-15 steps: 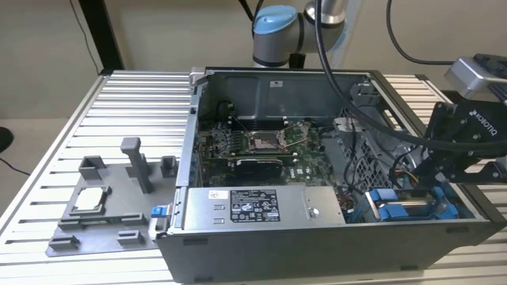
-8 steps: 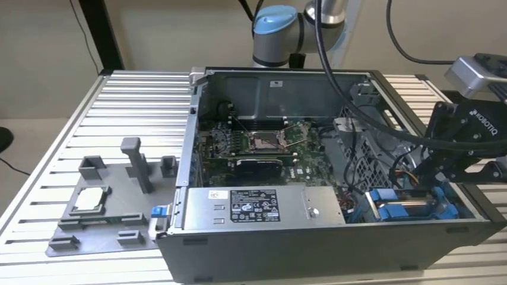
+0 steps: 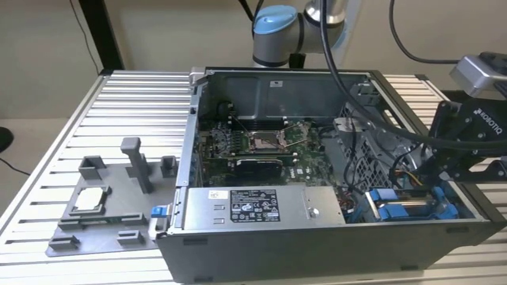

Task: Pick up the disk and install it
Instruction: 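Insert the first disk wire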

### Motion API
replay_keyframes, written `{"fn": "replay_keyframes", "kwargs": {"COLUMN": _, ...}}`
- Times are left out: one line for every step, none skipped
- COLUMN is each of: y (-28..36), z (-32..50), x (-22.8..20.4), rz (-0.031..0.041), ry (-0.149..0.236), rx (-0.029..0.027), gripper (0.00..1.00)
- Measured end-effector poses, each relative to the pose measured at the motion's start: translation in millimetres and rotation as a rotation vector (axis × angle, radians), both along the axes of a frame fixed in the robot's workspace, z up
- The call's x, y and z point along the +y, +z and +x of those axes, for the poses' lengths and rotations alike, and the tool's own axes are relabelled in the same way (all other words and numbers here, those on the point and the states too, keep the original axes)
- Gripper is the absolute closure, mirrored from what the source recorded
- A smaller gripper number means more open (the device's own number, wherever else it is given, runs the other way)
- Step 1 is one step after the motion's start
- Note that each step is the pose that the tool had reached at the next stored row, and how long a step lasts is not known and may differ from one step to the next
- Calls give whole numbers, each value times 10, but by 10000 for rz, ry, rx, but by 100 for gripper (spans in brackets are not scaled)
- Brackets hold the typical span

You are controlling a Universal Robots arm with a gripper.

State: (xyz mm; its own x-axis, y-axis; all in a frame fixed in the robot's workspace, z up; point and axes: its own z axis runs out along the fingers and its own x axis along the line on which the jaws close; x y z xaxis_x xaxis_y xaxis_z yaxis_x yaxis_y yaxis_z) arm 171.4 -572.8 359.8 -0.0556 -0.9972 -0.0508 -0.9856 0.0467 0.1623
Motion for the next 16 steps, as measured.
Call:
{"fn": "replay_keyframes", "kwargs": {"y": 6, "z": 11, "x": 2, "rz": 0, "ry": 0, "rx": 1, "gripper": 100}}
{"fn": "replay_keyframes", "kwargs": {"y": 13, "z": 21, "x": 3, "rz": 1, "ry": 0, "rx": 3, "gripper": 100}}
{"fn": "replay_keyframes", "kwargs": {"y": 23, "z": 34, "x": 5, "rz": 2, "ry": 0, "rx": 9, "gripper": 100}}
{"fn": "replay_keyframes", "kwargs": {"y": 34, "z": 43, "x": 7, "rz": 4, "ry": 0, "rx": 21, "gripper": 100}}
{"fn": "replay_keyframes", "kwargs": {"y": 50, "z": 51, "x": 9, "rz": 2, "ry": 0, "rx": 37, "gripper": 100}}
{"fn": "replay_keyframes", "kwargs": {"y": 65, "z": 58, "x": 11, "rz": 2, "ry": 0, "rx": 53, "gripper": 100}}
{"fn": "replay_keyframes", "kwargs": {"y": 77, "z": 67, "x": 13, "rz": 3, "ry": 0, "rx": 66, "gripper": 100}}
{"fn": "replay_keyframes", "kwargs": {"y": 84, "z": 74, "x": 16, "rz": 3, "ry": 0, "rx": 79, "gripper": 100}}
{"fn": "replay_keyframes", "kwargs": {"y": 88, "z": 81, "x": 23, "rz": 4, "ry": 0, "rx": 93, "gripper": 100}}
{"fn": "replay_keyframes", "kwargs": {"y": 89, "z": 88, "x": 29, "rz": 2, "ry": 0, "rx": 97, "gripper": 100}}
{"fn": "replay_keyframes", "kwargs": {"y": 90, "z": 97, "x": 36, "rz": 1, "ry": 0, "rx": 101, "gripper": 100}}
{"fn": "replay_keyframes", "kwargs": {"y": 90, "z": 106, "x": 51, "rz": 2, "ry": 0, "rx": 108, "gripper": 100}}
{"fn": "replay_keyframes", "kwargs": {"y": 90, "z": 113, "x": 81, "rz": 1, "ry": -1, "rx": 126, "gripper": 100}}
{"fn": "replay_keyframes", "kwargs": {"y": 89, "z": 114, "x": 105, "rz": 2, "ry": -1, "rx": 138, "gripper": 100}}
{"fn": "replay_keyframes", "kwargs": {"y": 87, "z": 116, "x": 124, "rz": 1, "ry": -8, "rx": 156, "gripper": 100}}
{"fn": "replay_keyframes", "kwargs": {"y": 79, "z": 117, "x": 135, "rz": 2, "ry": -26, "rx": 185, "gripper": 100}}
